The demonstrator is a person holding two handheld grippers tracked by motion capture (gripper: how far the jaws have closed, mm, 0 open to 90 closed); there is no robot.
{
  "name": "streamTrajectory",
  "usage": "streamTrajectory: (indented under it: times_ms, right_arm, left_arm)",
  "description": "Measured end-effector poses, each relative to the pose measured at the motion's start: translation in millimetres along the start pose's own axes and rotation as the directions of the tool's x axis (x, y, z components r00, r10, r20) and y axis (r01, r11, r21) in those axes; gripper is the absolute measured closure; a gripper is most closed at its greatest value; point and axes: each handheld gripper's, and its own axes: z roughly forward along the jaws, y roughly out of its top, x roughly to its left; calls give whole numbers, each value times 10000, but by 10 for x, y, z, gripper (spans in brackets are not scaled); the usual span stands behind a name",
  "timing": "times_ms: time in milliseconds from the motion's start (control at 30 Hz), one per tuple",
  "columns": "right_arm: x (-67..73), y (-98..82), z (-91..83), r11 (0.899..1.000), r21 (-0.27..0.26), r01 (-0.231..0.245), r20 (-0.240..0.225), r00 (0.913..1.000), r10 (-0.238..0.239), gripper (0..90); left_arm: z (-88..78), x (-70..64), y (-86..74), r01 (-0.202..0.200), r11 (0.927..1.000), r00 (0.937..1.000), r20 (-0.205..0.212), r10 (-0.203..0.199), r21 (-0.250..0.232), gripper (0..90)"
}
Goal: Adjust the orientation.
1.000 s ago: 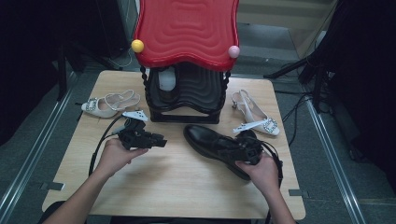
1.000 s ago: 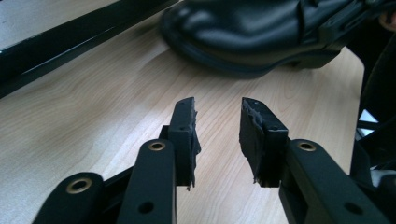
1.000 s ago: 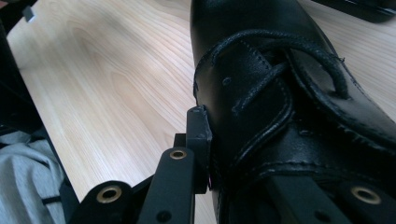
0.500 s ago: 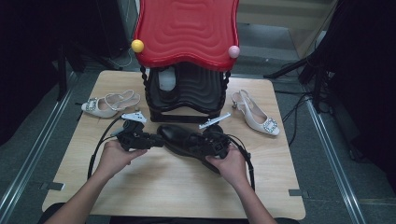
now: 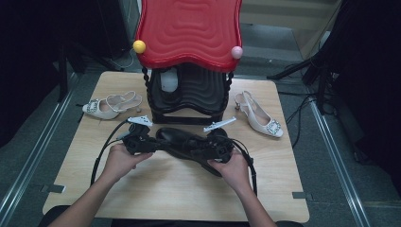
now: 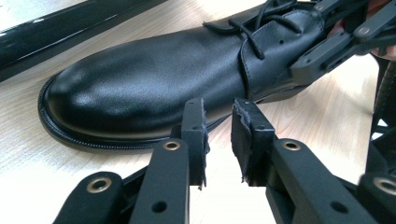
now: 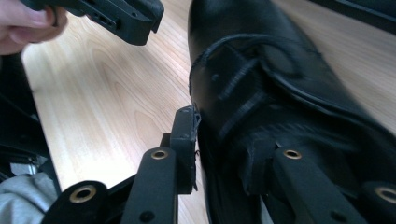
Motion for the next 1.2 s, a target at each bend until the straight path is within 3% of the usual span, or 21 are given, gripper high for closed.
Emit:
streamTrajectory:
  times_ms: [100,200,267,333,500,600,667,733,900,1067,1200]
  right_arm:
    - [-35,-40,-151,9997,-217,-106,-262,9996,100,771]
    - [-54,-76,-286,9995,-294,-99,-387,9992,87,849]
    - [-61,-90,-343,9994,-318,137,-380,9992,-149,900]
    - [-72,-97,-398,9984,-387,416,203,9990,-409,900]
    - [-204,-103,-584,9946,-992,301,601,9979,-242,900]
    - [-351,-112,-638,9923,-1225,154,925,9957,-40,900]
    - [-434,-107,-648,9912,-1317,149,1085,9941,-5,900]
    - [-508,-98,-651,9888,-1492,-36,1080,9939,199,900]
    - [-637,-96,-559,9882,-1533,-54,1162,9930,235,900]
    - [-669,-120,-328,9955,-945,-28,1240,9922,146,900]
    - [-673,-111,-267,9954,-940,-186,1190,9924,298,900]
  left_arm:
    - [3,-26,-6,-22,10000,9998,-194,22,1,809]
    - [8,-49,-11,29,10000,9999,-119,-29,0,860]
    - [21,-67,-14,-16,10000,9999,-152,16,6,886]
    - [28,-77,-23,-34,10000,9998,-211,33,-40,893]
    - [53,-103,-46,1,9999,9995,-307,-6,-146,899]
    - [109,-135,-69,-39,10000,9979,-643,36,-42,900]
    - [124,-150,-74,-49,10000,9970,-775,43,-76,900]
    - [125,-145,-101,289,9989,9981,-531,-309,-374,900]
    - [176,-175,-148,-10,10000,9964,-850,3,-87,900]
    - [255,-157,-166,33,9998,9964,-846,-50,-205,900]
    - [327,-173,-176,-4,10000,9977,-678,5,24,900]
